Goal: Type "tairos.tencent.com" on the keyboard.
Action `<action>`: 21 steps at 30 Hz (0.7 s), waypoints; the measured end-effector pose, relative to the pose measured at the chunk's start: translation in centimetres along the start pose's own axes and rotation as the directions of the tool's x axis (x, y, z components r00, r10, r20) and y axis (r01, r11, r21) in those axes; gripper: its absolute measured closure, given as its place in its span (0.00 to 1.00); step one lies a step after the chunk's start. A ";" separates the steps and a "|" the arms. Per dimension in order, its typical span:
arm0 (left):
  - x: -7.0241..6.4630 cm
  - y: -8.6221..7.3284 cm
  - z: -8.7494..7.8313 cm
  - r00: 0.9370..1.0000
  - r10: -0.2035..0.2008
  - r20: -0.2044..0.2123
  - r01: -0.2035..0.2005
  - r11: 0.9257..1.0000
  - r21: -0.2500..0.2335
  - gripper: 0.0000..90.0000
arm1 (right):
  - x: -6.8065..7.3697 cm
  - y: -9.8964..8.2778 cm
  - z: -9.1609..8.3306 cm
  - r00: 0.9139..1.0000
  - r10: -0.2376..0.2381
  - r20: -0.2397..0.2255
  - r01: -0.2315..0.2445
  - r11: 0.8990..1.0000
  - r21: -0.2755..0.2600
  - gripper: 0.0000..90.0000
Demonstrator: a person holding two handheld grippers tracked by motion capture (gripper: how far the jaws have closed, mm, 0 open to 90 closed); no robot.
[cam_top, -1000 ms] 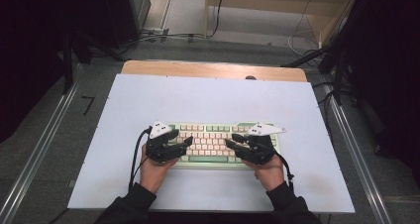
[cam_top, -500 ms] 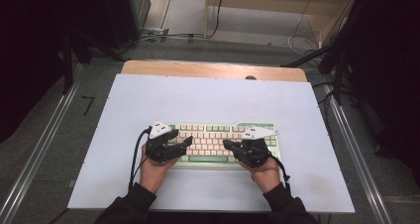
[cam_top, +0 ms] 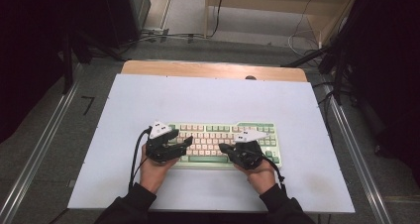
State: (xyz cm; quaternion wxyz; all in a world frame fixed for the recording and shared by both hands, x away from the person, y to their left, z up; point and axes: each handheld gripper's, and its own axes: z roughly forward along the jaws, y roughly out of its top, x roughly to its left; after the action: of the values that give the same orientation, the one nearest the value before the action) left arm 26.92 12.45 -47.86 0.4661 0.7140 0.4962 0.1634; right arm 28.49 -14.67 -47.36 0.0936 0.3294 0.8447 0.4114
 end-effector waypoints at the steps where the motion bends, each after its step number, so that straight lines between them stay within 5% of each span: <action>1: 0.0 0.0 0.0 1.000 0.000 0.000 0.000 1.000 0.001 0.43 | 0.0 -0.1 0.1 1.000 0.000 0.003 0.000 1.000 0.007 0.97; 21: 0.0 0.0 0.0 1.000 0.001 0.002 -0.001 1.000 0.005 0.43 | 0.0 -0.6 1.6 1.000 -0.019 0.018 0.018 0.999 0.048 0.97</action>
State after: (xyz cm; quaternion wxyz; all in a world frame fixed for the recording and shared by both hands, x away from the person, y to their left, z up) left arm 26.92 12.43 -47.91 0.4647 0.7156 0.4958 0.1616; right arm 28.90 -13.89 -48.87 0.0974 0.3275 0.8564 0.3871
